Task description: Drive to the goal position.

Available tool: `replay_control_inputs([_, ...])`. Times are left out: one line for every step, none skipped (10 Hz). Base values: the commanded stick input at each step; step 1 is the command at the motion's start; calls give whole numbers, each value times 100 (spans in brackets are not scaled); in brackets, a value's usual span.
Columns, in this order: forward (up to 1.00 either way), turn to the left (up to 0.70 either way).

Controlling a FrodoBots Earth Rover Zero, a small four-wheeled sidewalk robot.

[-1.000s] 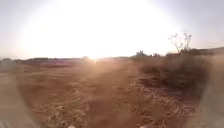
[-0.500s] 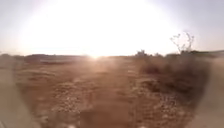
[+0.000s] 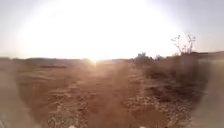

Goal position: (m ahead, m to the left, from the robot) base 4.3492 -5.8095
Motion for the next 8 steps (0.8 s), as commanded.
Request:
replay_control_inputs([70,0])
replay_control_inputs([70,0])
replay_control_inputs([70,0])
replay_control_inputs([70,0])
replay_control_inputs([70,0])
replay_control_inputs([70,0])
replay_control_inputs([70,0])
replay_control_inputs([70,0])
